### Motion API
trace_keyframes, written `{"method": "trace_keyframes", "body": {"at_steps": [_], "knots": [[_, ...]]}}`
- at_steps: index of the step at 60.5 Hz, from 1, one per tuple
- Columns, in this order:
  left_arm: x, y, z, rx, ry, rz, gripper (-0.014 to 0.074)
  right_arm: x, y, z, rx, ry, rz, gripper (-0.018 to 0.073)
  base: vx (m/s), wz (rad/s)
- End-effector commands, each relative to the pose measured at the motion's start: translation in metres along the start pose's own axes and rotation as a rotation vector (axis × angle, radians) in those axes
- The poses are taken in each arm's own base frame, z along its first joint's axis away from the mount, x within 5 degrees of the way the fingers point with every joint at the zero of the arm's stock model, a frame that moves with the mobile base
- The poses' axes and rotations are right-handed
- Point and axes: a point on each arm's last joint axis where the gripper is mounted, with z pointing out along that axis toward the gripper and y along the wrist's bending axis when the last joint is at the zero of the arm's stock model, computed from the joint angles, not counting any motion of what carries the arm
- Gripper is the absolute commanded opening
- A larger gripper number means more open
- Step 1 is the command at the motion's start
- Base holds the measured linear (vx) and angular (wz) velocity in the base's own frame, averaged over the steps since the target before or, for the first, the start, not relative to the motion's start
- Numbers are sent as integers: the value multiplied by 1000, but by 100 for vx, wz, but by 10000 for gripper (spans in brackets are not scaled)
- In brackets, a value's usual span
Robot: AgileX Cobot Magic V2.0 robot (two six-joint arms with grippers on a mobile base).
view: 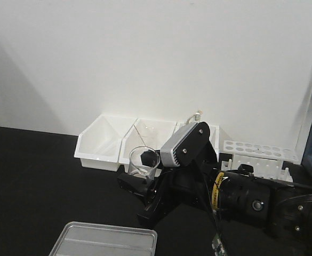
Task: Move beaker to silver tray on left bench
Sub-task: 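Lower the held beaker onto the silver tray with the right gripper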
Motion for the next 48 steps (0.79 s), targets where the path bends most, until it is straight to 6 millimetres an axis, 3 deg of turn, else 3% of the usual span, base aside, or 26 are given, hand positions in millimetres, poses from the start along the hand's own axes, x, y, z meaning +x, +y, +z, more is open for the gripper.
{"method": "trace_keyframes", "body": {"at_steps": [1, 26, 32, 48], "knots": [[-1, 0, 2, 0, -65, -8, 1, -28, 2, -9, -12, -106, -5, -11, 7, -12], [-1, 0, 2, 0, -65, -8, 1, -27, 2, -7, -18, -111, 10, -11, 3, -7], [-1, 0, 2, 0, -65, -8, 1, -15, -2, 2, -8, -95, 65, -11, 0, -1], [-1, 0, 2, 0, -65, -8, 1, 42, -10, 45, -56, -3, 124, -11, 0, 0]]}}
